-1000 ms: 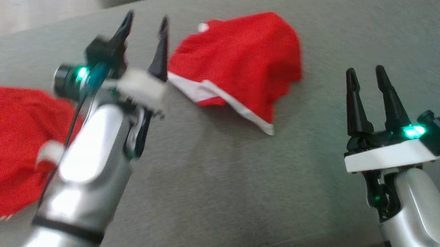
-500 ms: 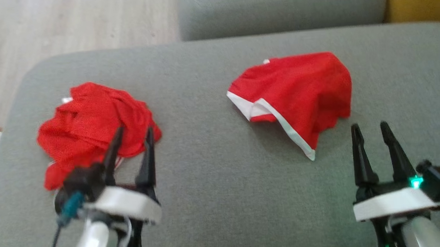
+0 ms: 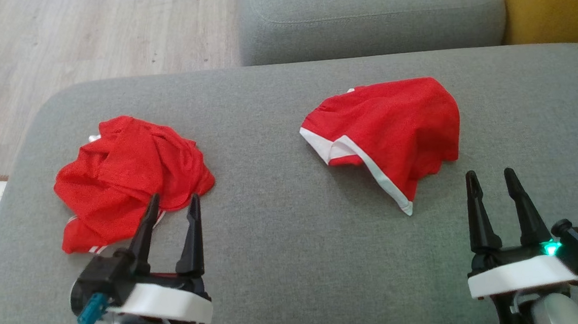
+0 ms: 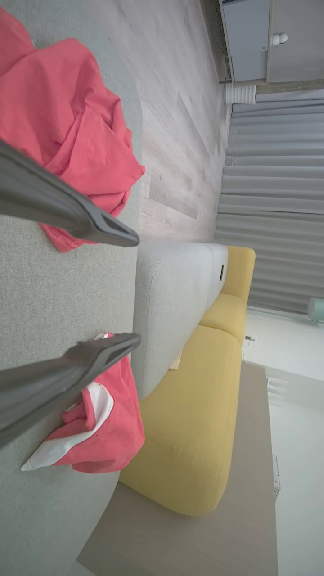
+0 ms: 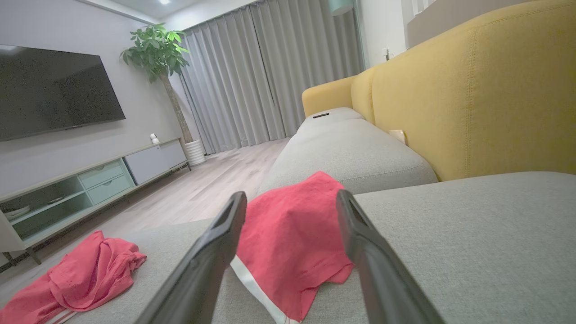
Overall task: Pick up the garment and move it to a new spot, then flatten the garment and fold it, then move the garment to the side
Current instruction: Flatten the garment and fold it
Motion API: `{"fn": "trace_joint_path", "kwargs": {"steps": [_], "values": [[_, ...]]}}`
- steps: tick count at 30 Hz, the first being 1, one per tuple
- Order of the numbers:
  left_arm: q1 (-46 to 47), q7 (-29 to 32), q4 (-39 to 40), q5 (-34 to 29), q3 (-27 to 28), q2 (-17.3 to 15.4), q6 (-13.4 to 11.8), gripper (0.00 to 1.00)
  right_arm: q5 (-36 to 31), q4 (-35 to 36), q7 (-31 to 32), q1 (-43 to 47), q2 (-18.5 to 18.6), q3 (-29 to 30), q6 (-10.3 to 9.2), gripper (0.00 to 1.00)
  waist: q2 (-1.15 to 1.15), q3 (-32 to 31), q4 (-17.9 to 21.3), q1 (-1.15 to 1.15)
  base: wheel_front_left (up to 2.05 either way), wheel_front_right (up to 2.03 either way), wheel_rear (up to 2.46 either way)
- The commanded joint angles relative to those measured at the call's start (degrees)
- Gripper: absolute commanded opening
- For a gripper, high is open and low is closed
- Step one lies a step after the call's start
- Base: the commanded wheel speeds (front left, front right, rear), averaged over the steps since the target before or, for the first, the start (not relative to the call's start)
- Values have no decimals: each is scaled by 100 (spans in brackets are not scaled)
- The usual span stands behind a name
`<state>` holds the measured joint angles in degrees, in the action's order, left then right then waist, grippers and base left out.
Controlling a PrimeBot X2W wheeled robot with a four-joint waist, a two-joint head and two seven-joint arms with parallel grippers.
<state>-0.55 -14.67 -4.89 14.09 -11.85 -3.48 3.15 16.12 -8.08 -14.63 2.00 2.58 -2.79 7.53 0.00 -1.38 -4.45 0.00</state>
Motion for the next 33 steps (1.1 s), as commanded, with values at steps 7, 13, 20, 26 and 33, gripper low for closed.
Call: {"fn": "trace_joint_path", "kwargs": {"steps": [7, 13, 20, 26, 33], "values": [[239, -32, 221, -152, 256, 55, 147, 100, -462, 54, -37, -187, 30, -196, -4, 100, 0, 83, 12, 0, 0, 0, 0], [400, -32, 219, -36, 88, 58, 162, 100, -1318, -752, -37, -459, 30, -278, -4, 100, 0, 351, -103, 0, 0, 0, 0], [600, -32, 195, 145, -102, 59, 99, 100, -1911, -1946, -9, -1125, 30, -237, -4, 100, 0, 699, -334, 0, 0, 0, 0], [754, -32, 133, 198, -214, 59, 87, 100, -2232, -2624, -24, -1598, 30, -168, -4, 100, 0, 907, -513, 0, 0, 0, 0], [890, -33, 117, 264, -262, 59, 28, 100, -2575, -3181, -32, -1985, 30, 39, -4, 2, 0, 1040, -568, 0, 0, 0, 0]]}}
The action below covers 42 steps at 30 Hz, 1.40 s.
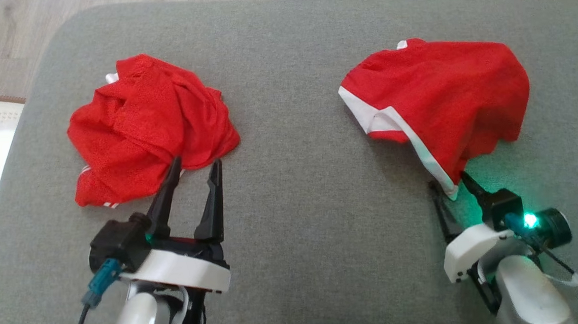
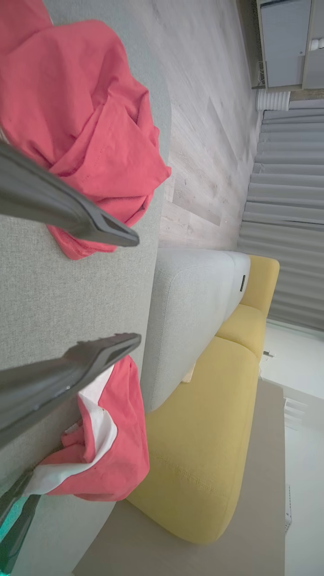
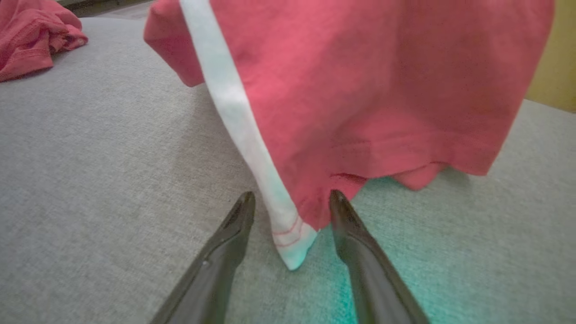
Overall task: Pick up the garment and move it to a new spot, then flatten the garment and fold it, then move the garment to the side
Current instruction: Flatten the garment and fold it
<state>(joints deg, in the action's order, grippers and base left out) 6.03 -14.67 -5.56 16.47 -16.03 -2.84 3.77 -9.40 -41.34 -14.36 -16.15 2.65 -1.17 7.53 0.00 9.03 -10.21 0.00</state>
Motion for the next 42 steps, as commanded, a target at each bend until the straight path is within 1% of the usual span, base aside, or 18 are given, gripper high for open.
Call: {"fn": "trace_joint_path", "kwargs": {"steps": [1, 5, 7, 12, 17, 20, 25, 27, 28, 33, 37, 42], "values": [[233, -33, 187, 27, 162, -4, -42, 100, -54, 110, -59, -201, 22, -107, -4, 0, 0, 2, 31, 0, 0, 0, 0], [234, -33, 172, 20, 200, -4, -47, 100, -58, 165, -61, -262, 22, -138, -4, 0, 0, -17, 210, 0, 0, 0, 0], [247, -33, 158, 21, 203, -4, -33, 100, -34, 258, -62, -234, 22, -59, -4, 0, 0, -39, 319, 0, 0, 0, 0], [316, -33, 70, 22, 169, -4, 9, 100, -174, 546, -62, -21, 22, 457, -4, 0, 0, -74, 651, 0, 0, 0, 0], [547, -33, -174, 17, -7, -4, 104, 100, -362, 809, 48, 152, 22, 995, -4, 0, 0, 40, 997, 0, 0, 0, 0], [809, -33, -537, 18, -230, -4, 185, 100, -339, 948, 182, 154, 22, 1057, -4, 0, 0, 182, 1172, 0, 0, 0, 0], [1444, -33, -1579, 189, -763, -4, 306, 100, -259, 1121, 286, 49, 22, 929, -4, 0, 0, 424, 1429, 0, 0, 0, 0], [1728, -33, -1992, 380, -948, -4, 332, 100, -208, 1173, 304, 3, 22, 850, -4, 0, 0, 515, 1519, 0, 0, 0, 0], [1728, -33, -1992, 380, -948, -4, 332, 100, -208, 1173, 304, 3, 22, 850, -4, 0, 0, 515, 1519, 0, 0, 0, 0], [2427, -33, -2850, 528, -1286, -4, 356, 100, -202, 1313, 368, -74, 22, 776, -4, 0, 0, 738, 1672, 0, 0, 0, 0], [2783, -33, -3208, 616, -1612, -4, 367, 100, -241, 1408, 430, -124, 22, 978, -4, 0, 0, 864, 1746, 0, 0, 0, 0], [2970, -33, -3339, 825, -2127, -12, 369, 100, -217, 1436, 445, -174, 22, 962, -4, 0, 0, 924, 1790, 0, 0, 0, 0]]}}
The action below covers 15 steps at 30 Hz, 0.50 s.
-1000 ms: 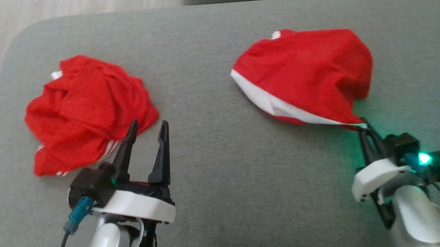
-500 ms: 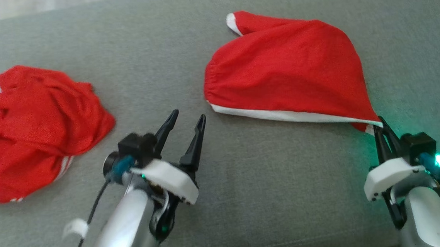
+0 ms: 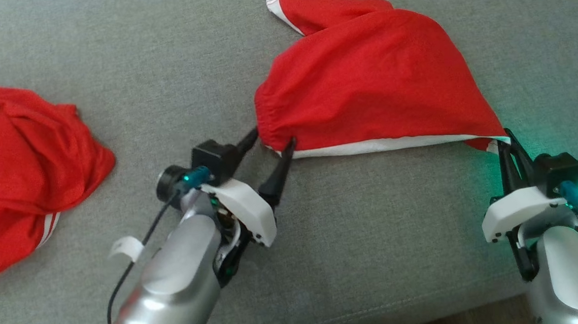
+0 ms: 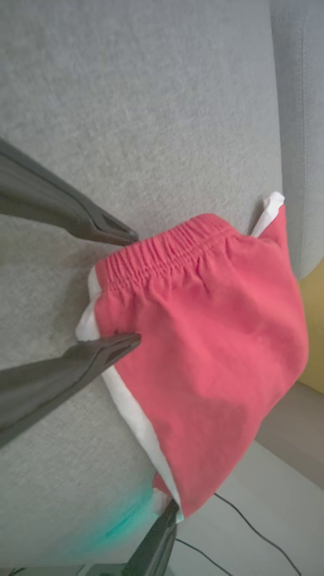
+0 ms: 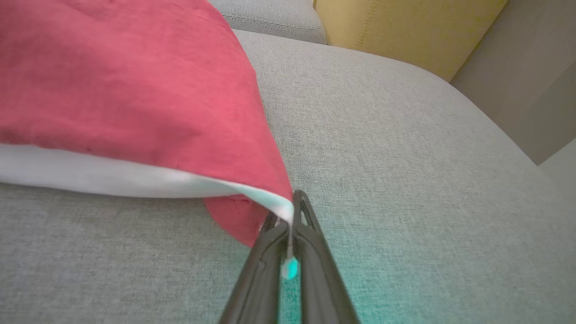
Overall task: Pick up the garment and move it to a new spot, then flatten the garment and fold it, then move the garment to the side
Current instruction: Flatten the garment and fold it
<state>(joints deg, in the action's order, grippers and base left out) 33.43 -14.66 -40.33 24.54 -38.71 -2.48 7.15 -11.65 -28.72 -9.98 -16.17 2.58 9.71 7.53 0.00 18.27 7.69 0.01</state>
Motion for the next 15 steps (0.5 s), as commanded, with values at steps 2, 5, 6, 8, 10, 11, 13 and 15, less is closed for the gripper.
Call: {"fn": "trace_joint_path", "kwargs": {"steps": [2, 5, 6, 8, 10, 11, 13, 15], "values": [[265, -34, 124, 87, -30, -75, 33, 100, 31, 177, 15, -193, 30, -141, -4, 0, 0, 3, 0, -1, 0, 0, 0], [262, -34, 159, 233, -248, -117, 33, 100, 47, 174, 18, -212, 30, -142, -4, 0, 0, -5, -23, -1, 0, 0, 0], [259, -34, 177, 270, -344, -142, 33, 100, 44, 173, 18, -212, 30, -134, -4, 0, 0, -14, -37, -1, 0, 0, 0], [250, -34, 230, 355, -471, -198, 33, 100, 39, 165, 17, -211, 30, -118, -4, 0, 0, -28, -63, -1, 0, 0, 0], [242, -34, 283, 428, -573, -256, 33, 100, 44, 147, 13, -214, 30, -112, -4, 0, 0, -46, -82, -1, 0, 0, 0], [237, -34, 312, 468, -596, -280, 33, 100, 51, 136, 12, -214, 30, -117, -4, 0, 0, -56, -90, -1, 0, 0, 0], [229, -34, 368, 518, -581, -331, 33, 100, 68, 114, 7, -216, 30, -137, -4, 0, 0, -72, -102, -1, 0, 0, 0], [209, -34, 438, 560, -545, -369, 33, 100, 83, 93, 3, -216, 30, -160, -4, 0, 0, -86, -107, -1, 0, 0, 0]]}}
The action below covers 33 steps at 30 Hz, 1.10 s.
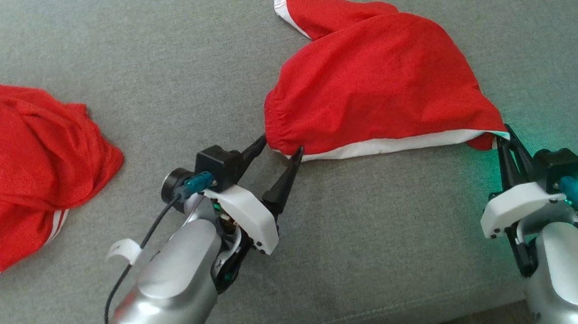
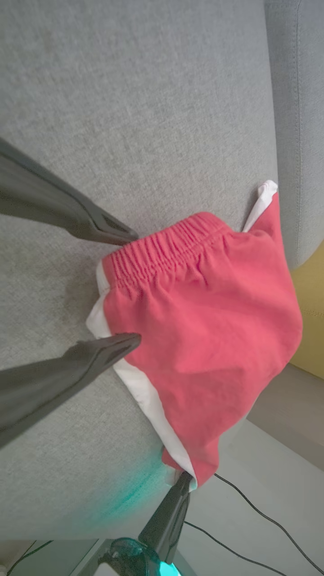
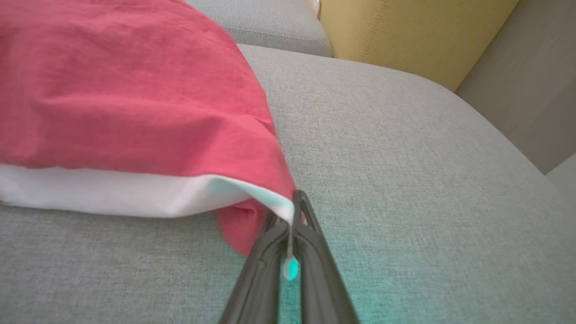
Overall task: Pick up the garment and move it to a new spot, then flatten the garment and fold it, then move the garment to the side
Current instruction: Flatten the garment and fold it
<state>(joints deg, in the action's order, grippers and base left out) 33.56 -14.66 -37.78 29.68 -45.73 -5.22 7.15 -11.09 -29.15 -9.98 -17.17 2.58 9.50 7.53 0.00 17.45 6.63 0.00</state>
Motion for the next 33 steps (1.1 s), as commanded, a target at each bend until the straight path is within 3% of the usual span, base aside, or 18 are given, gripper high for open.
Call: {"fn": "trace_joint_path", "kwargs": {"steps": [1, 6, 18, 33], "values": [[183, -34, 220, 59, 178, -115, 33, 100, 32, 127, 1, -115, 30, -149, -4, 0, 0, -11, -1, 0, 0, 0, 0], [87, -34, 370, 112, 244, -207, 34, 100, 53, 93, -4, -111, 30, -165, -4, 0, 0, -41, 1, 0, 0, 0, 0], [209, -34, 97, 207, -398, -357, 34, 100, 108, 38, -4, -153, 30, -239, -4, 0, 0, -50, 70, 0, 0, 0, 0], [324, -34, -115, 181, -148, -222, 34, 100, 126, 78, 1, -137, 30, -343, -4, 0, 0, -16, 80, 0, 0, 0, 0]]}}
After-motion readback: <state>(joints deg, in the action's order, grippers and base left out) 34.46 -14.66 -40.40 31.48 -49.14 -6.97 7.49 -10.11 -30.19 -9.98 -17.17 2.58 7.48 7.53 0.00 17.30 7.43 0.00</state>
